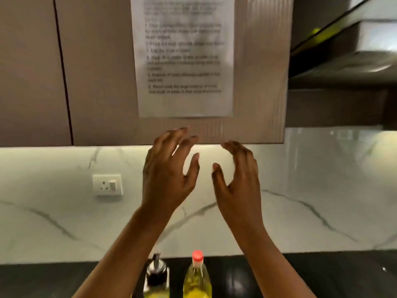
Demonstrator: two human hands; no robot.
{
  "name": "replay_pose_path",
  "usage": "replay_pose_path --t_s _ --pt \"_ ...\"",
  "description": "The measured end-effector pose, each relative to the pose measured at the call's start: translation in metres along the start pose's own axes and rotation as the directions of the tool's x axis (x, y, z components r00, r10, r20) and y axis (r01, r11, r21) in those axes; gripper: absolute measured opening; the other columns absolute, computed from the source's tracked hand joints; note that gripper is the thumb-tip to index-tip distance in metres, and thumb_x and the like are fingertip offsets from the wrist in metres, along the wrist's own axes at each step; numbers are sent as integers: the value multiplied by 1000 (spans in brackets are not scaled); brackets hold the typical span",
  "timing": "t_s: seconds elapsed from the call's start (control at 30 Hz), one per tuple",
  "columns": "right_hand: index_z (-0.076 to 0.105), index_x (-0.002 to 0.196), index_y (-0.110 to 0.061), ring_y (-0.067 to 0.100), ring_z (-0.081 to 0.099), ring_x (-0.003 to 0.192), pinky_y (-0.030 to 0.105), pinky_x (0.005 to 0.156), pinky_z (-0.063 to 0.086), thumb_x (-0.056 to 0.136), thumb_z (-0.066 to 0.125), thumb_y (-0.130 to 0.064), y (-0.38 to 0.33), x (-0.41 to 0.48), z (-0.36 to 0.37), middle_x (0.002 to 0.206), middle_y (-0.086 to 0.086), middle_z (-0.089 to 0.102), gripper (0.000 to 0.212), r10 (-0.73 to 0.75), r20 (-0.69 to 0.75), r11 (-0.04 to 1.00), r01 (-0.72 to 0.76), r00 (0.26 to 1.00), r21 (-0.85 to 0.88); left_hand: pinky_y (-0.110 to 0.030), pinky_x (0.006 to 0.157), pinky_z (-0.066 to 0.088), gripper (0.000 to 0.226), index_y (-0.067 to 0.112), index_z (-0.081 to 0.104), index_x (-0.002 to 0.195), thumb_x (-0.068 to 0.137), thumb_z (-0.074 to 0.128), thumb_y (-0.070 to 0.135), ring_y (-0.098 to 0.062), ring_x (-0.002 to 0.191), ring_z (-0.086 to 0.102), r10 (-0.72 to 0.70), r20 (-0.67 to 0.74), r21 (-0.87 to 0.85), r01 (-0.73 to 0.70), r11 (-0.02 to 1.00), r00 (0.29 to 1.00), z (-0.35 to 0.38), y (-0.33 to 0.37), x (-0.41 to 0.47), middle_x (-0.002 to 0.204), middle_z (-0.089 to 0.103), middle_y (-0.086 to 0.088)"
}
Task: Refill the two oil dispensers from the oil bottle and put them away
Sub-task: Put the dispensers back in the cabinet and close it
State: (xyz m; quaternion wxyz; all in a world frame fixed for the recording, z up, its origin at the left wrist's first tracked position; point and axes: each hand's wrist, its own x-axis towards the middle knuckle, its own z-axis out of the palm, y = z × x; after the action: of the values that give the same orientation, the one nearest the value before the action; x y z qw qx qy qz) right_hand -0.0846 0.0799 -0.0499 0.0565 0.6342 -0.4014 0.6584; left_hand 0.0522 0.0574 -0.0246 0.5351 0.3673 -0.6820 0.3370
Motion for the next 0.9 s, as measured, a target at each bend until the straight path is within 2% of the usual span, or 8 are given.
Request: replay_pose_path --t_s 0.13,0.2,0.33,0.4,0.5,0.6,0.73,0.9 --pt "42 134 -27 3 34 126 6 95 21 91 55 -32 10 30 -12 142 -6 39 45 68 -112 997 -63 991 50 -42 101 40 44 17 58 128 87 61 31 -28 124 51 150 38 104 -154 983 988 28 11 34 135 57 -7" --pt "38 137 -26 12 29 134 18 103 23 91 59 -25 23 45 -15 147 -3 32 50 135 -149 991 -130 980 44 -45 102 40 54 20 52 135 84 65 35 -29 128 48 201 123 173 -221 960 972 46 17 42 140 52 -7" --pt "24 145 -20 24 19 141 40 111 26 91 58 -29 47 74 -24 154 2 19 64 367 -155 929 -353 917 111 -51 109 31 80 23 38 145 76 75 37 -31 139 37 301 328 306 -402 863 896 81 30 59 151 38 -9" --pt "25 145 -19 26 24 138 43 111 30 92 58 -26 56 84 -29 152 3 23 63 440 -119 884 -405 890 234 -52 110 28 85 23 33 148 74 76 23 -31 141 33 330 372 330 -456 827 868 93 33 68 154 34 -8" --pt "30 142 -20 27 38 130 46 107 38 93 56 -23 66 99 -39 144 3 33 56 519 -54 783 -449 853 432 -53 106 33 88 25 34 147 70 65 -1 -30 139 36 348 389 388 -495 778 853 96 34 82 152 36 -7" --pt "39 137 -17 28 49 119 45 102 44 93 52 -22 75 111 -51 134 6 45 46 530 10 758 -480 848 441 -55 100 38 88 26 31 147 71 64 0 -32 136 40 362 443 432 -549 716 820 90 36 89 151 38 -9" --pt "48 130 -17 23 55 108 38 94 51 95 51 -23 79 108 -73 127 6 51 36 511 60 753 -480 858 450 -56 97 40 91 26 31 147 68 69 -1 -35 133 43 372 441 429 -556 712 817 80 49 85 150 40 -11" --pt "56 122 -25 14 59 99 21 76 53 92 58 -22 62 80 -103 121 1 58 30 402 -45 800 -327 915 504 -54 100 35 87 27 31 146 70 67 8 -32 132 42 499 341 429 -604 671 797 49 54 83 148 43 -10"
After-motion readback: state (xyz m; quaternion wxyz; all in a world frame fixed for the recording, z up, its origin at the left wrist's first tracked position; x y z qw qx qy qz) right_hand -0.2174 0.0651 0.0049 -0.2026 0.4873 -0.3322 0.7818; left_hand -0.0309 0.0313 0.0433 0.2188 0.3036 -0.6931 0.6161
